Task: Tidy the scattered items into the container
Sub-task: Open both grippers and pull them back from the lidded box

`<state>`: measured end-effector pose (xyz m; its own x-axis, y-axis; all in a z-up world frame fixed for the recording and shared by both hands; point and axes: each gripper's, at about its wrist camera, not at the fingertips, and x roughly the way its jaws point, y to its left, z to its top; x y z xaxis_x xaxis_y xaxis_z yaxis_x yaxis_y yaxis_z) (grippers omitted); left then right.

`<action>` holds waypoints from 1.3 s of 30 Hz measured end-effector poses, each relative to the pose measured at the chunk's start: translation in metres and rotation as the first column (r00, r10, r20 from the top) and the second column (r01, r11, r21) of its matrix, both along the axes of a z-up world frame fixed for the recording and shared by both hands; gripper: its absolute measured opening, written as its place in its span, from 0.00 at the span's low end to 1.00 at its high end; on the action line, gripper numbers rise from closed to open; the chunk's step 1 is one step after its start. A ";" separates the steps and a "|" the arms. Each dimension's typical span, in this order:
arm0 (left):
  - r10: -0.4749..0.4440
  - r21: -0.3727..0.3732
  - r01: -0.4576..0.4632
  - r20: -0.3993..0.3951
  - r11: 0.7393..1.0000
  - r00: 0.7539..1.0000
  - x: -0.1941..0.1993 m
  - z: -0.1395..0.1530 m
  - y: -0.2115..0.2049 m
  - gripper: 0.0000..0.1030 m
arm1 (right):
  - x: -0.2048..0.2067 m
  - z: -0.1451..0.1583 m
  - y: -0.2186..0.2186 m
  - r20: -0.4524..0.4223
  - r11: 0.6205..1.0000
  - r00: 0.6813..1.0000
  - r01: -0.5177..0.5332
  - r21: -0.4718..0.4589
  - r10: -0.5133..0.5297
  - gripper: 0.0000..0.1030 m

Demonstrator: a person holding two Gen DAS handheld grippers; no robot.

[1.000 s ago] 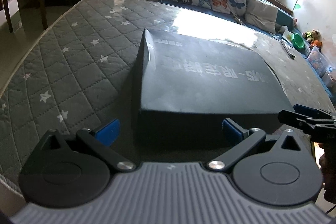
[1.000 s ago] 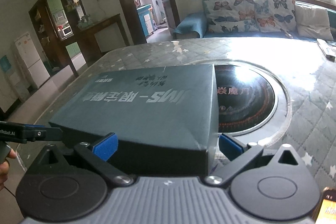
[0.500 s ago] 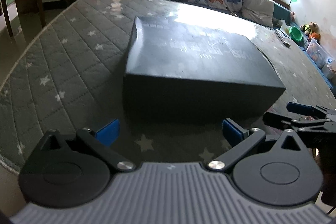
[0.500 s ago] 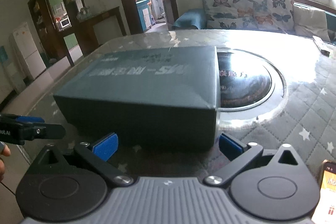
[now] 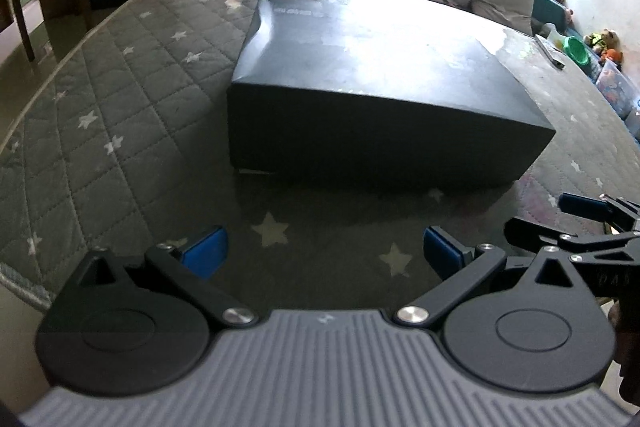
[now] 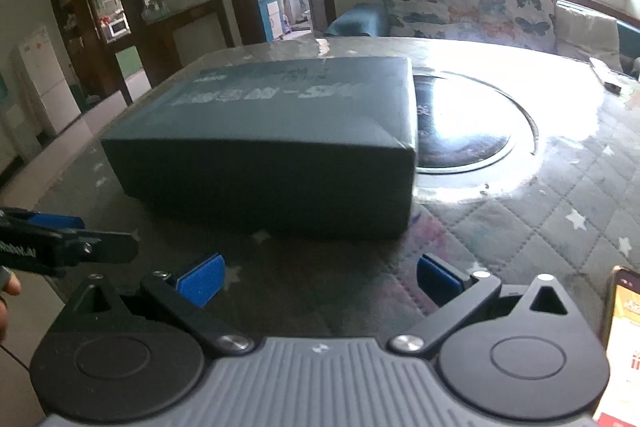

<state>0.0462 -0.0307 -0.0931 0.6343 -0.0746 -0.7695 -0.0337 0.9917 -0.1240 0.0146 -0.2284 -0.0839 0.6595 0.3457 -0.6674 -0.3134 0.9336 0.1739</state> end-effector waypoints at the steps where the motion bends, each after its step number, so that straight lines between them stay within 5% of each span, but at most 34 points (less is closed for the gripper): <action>1: 0.007 0.002 -0.007 -0.001 1.000 1.000 0.000 -0.001 0.001 1.00 | 0.000 -0.001 -0.001 0.001 1.000 1.000 0.004 -0.007 -0.004 1.00; 26: 0.130 0.065 -0.130 -0.001 0.989 0.991 0.012 -0.009 0.027 1.00 | 0.014 -0.013 -0.021 -0.007 0.994 0.995 0.095 -0.046 -0.095 1.00; 39: 0.295 0.113 -0.295 0.023 0.949 0.955 0.029 -0.008 0.090 1.00 | 0.049 -0.016 -0.056 0.007 0.969 0.972 0.235 -0.080 -0.235 1.00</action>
<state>0.0753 0.0590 -0.1011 0.6193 0.2046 -0.7580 -0.3264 0.9451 -0.0115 0.0638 -0.2840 -0.1002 0.7143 0.1273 -0.6881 -0.0836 0.9918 0.0967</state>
